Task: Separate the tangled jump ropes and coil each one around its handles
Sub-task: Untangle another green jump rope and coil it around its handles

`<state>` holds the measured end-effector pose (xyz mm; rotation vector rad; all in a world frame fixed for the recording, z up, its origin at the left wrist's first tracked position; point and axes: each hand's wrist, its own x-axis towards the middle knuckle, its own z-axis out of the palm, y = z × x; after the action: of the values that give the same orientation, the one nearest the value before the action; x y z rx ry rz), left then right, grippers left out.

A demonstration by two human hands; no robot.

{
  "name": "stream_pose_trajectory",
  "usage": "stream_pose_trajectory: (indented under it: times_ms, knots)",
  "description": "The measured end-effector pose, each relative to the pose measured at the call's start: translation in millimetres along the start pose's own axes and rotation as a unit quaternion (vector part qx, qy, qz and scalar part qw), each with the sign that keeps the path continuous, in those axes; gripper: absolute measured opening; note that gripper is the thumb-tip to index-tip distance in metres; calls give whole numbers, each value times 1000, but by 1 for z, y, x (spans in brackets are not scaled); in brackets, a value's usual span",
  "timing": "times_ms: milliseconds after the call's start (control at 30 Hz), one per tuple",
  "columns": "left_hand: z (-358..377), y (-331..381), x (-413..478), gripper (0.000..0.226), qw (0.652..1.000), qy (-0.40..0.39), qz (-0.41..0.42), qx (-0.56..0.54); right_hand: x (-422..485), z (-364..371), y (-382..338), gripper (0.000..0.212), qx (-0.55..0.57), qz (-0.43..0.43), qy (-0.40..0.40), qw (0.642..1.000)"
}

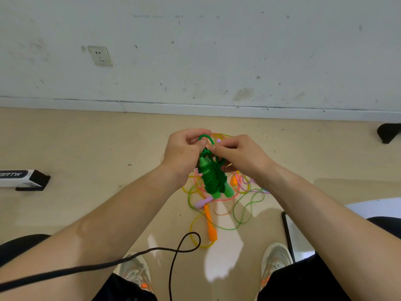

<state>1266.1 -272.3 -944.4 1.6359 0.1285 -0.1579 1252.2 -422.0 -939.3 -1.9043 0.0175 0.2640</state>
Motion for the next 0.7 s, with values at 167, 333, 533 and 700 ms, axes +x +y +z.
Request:
stream_pose_trajectory:
  times_ms: [167,333,533,700]
  knots:
    - [1,2,-3,20,999,-28,-12,34,5,-1,8,30,-52,67,-28,996]
    - [2,4,-3,23,996,-25,26,80,9,-3,12,29,-92,95,-33,991]
    - [0,2,4,30,989,-4,69,128,9,2,9,35,-188,59,-29,980]
    - [-2,3,8,28,987,0,111,114,9,0,9,40,-191,1,-12,982]
